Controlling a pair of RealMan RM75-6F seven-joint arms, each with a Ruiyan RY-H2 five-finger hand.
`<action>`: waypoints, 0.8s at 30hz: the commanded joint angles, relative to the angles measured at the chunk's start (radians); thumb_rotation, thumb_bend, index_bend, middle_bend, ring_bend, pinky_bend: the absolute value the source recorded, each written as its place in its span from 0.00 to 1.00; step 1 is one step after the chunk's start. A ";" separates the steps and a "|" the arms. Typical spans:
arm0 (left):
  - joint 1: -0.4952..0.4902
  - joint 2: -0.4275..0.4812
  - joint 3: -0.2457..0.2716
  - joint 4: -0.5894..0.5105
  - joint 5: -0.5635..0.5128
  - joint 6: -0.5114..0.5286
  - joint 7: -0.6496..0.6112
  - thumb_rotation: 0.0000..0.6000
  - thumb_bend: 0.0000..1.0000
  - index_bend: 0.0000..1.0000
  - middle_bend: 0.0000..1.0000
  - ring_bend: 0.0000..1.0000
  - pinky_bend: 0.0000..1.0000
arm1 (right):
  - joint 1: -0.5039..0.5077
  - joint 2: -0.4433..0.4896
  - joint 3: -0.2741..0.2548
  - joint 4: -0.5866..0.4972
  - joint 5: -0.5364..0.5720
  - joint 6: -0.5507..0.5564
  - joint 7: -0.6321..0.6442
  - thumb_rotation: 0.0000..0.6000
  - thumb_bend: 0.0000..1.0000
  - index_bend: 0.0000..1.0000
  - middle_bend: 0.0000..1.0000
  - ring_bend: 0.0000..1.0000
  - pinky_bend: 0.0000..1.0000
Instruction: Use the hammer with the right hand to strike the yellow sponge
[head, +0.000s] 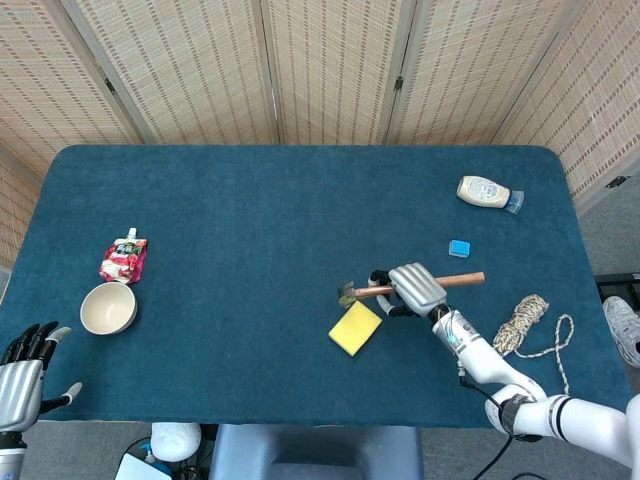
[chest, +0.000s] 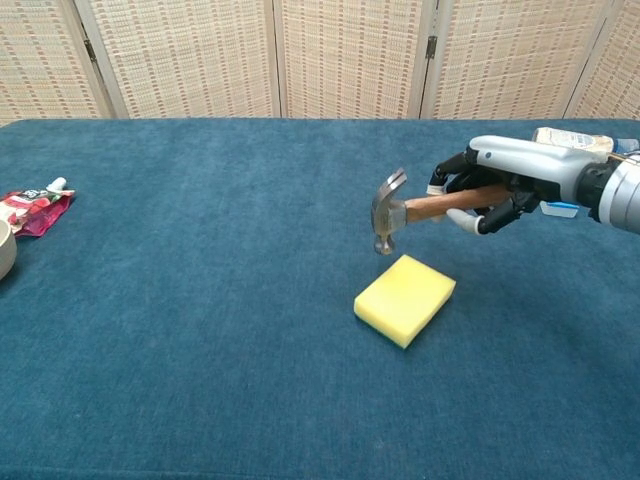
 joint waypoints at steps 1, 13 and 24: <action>0.000 0.002 -0.001 -0.006 0.000 0.002 0.006 1.00 0.21 0.21 0.14 0.10 0.17 | -0.009 0.020 -0.017 -0.021 -0.032 0.018 0.013 1.00 1.00 0.79 0.80 0.81 0.85; 0.004 0.008 0.003 -0.024 0.003 0.008 0.021 1.00 0.21 0.21 0.14 0.10 0.17 | -0.054 0.060 -0.072 -0.033 -0.099 0.076 0.043 1.00 1.00 0.81 0.82 0.81 0.85; 0.000 0.005 0.003 -0.029 0.008 0.005 0.027 1.00 0.21 0.21 0.14 0.10 0.17 | -0.087 0.057 -0.083 -0.024 -0.131 0.140 0.063 1.00 1.00 0.81 0.82 0.82 0.85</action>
